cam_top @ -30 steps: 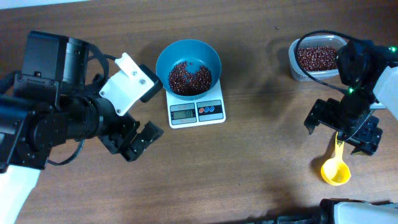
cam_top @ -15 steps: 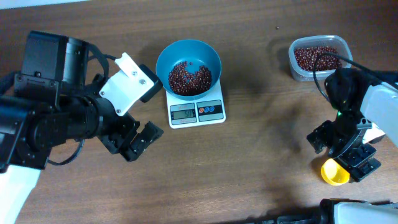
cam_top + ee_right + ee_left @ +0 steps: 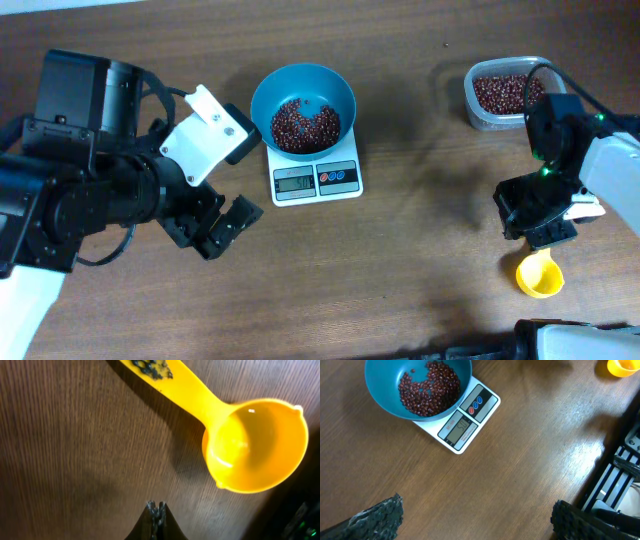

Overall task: Scoop item into bowl and weigh 50g on scale
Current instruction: 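Lower the scoop to the table right of the bean tub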

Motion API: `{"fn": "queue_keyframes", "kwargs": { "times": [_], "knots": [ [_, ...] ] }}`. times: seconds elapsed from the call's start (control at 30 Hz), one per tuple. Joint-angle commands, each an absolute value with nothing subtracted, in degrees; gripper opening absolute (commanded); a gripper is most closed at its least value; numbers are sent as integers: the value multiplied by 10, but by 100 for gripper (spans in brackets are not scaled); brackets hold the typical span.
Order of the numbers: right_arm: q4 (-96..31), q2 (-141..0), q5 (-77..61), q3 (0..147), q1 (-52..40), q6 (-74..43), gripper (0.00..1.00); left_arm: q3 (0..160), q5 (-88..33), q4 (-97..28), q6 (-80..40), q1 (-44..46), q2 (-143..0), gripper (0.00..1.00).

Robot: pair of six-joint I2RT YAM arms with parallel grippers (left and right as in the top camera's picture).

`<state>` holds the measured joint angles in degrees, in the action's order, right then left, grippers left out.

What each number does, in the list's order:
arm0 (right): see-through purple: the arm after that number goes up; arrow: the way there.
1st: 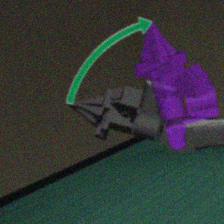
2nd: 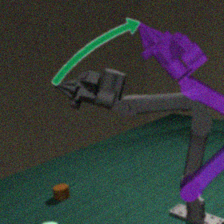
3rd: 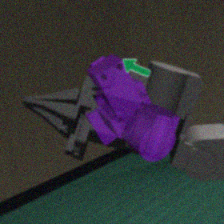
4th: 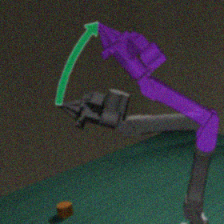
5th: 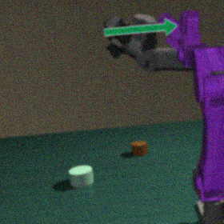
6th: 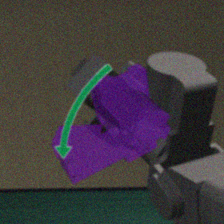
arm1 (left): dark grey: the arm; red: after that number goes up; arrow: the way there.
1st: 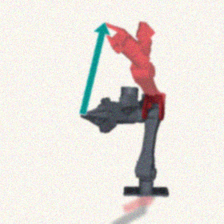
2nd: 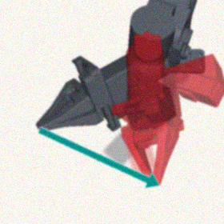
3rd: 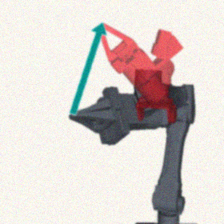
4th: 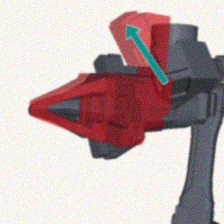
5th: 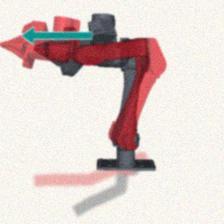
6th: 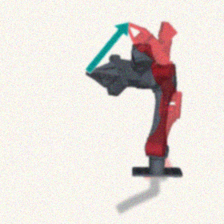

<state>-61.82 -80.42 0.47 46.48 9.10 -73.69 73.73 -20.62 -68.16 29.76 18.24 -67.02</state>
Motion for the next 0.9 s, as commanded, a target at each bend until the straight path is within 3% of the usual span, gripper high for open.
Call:
{"fn": "queue_keyframes", "kwargs": {
  "times": [0.0,0.03,0.1,0.17,0.2,0.27,0.37,0.73,0.87],
  "knots": [
    [-618,-802,-27,463,90,-956,4,741,-212,-682,292,184,-669,99],
    [-616,-802,-34,463,90,-1014,4,741,-212,-682,292,184,-669,98],
    [-606,-802,-32,463,91,-998,39,741,-212,-682,292,184,-669,98],
    [-613,-801,-30,468,90,-910,73,741,-212,-682,292,184,-669,98],
    [-639,-799,-28,478,91,-886,77,741,-212,-682,292,184,-669,98],
    [-729,-790,8,525,90,-876,72,741,-212,-682,292,184,-669,98],
    [-820,-784,105,615,90,-799,73,741,-212,-682,292,184,-669,99],
    [-753,-897,166,538,90,-703,72,741,-212,-682,292,184,-669,98],
    [-650,-914,152,512,90,-582,59,741,-212,-682,292,184,-669,98]
  ]
}}
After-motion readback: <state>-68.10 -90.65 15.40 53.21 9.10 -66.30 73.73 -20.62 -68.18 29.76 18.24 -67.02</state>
